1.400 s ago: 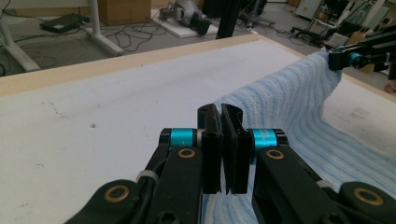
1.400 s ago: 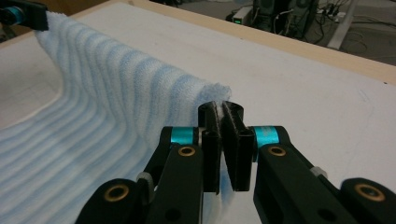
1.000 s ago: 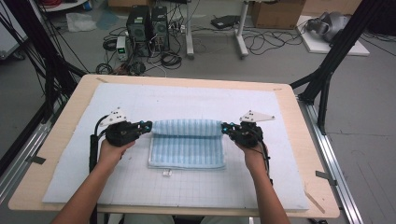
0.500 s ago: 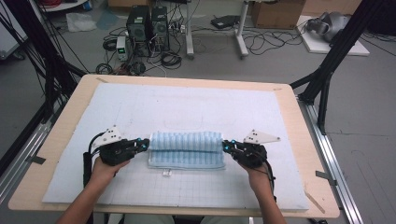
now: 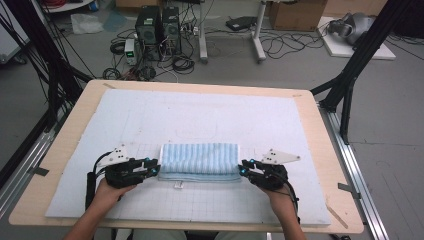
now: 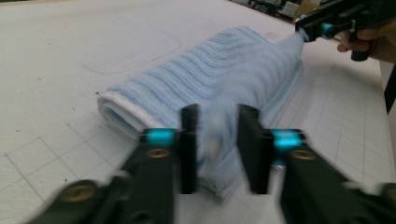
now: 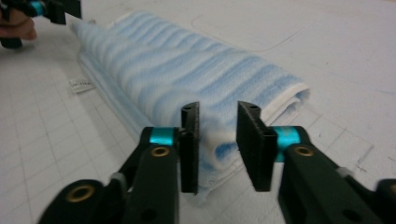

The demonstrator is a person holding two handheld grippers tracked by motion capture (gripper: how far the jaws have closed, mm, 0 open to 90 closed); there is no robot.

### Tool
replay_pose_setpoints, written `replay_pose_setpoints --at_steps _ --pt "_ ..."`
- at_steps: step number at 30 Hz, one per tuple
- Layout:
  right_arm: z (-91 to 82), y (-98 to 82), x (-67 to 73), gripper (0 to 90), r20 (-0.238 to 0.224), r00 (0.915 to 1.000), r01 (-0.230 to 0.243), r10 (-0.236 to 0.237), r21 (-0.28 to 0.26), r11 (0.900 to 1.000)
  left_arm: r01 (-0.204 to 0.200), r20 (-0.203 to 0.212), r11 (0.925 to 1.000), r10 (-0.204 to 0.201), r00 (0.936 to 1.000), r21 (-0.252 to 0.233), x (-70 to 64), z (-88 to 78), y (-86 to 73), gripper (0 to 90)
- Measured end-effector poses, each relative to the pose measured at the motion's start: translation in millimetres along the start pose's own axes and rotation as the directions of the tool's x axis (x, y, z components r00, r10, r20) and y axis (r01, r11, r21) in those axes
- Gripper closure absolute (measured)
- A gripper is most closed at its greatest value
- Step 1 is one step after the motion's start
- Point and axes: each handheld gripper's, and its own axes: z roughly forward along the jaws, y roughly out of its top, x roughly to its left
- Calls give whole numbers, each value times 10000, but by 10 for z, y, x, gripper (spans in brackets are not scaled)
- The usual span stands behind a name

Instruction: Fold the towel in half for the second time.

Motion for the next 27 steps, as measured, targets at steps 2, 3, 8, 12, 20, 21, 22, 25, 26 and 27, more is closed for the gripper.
replay_pose_setpoints --at_steps 2,3,8,12,20,21,22,25,26,27 --pt "-34 26 -10 593 -26 9999 -154 154 -367 9992 33 -164 9996 -37 9999 -296 -1 -17 50 511" --pt "-46 42 -8 578 -29 9997 -233 232 -549 9982 75 -203 9989 -84 9998 -457 0 -20 72 509" --pt "56 107 46 556 4 9996 -286 287 -570 9980 243 -336 9977 -265 9991 -638 35 51 148 528" --pt "245 141 117 573 127 9999 80 -82 149 9999 250 -418 9996 -244 9988 135 31 206 175 604" --pt "405 58 118 582 512 9963 599 -696 1714 9834 -341 -743 9777 505 9960 2074 -55 444 79 632" --pt "416 41 110 581 499 9955 700 -807 1890 9795 -457 -807 9710 663 9945 2347 -54 441 62 641" --pt "419 26 107 581 497 9953 716 -826 1928 9786 -566 -831 9659 800 9933 2527 -56 437 46 650" --pt "407 14 107 580 451 9934 942 -1055 2046 9743 -832 -790 9613 1074 9911 2625 -78 423 20 665" --pt "403 11 106 577 431 9935 942 -1051 2047 9743 -931 -832 9583 1196 9893 2700 -83 423 21 669" --pt "395 7 104 576 373 9938 953 -1052 2068 9737 -940 -824 9578 1205 9893 2717 -83 424 21 671"
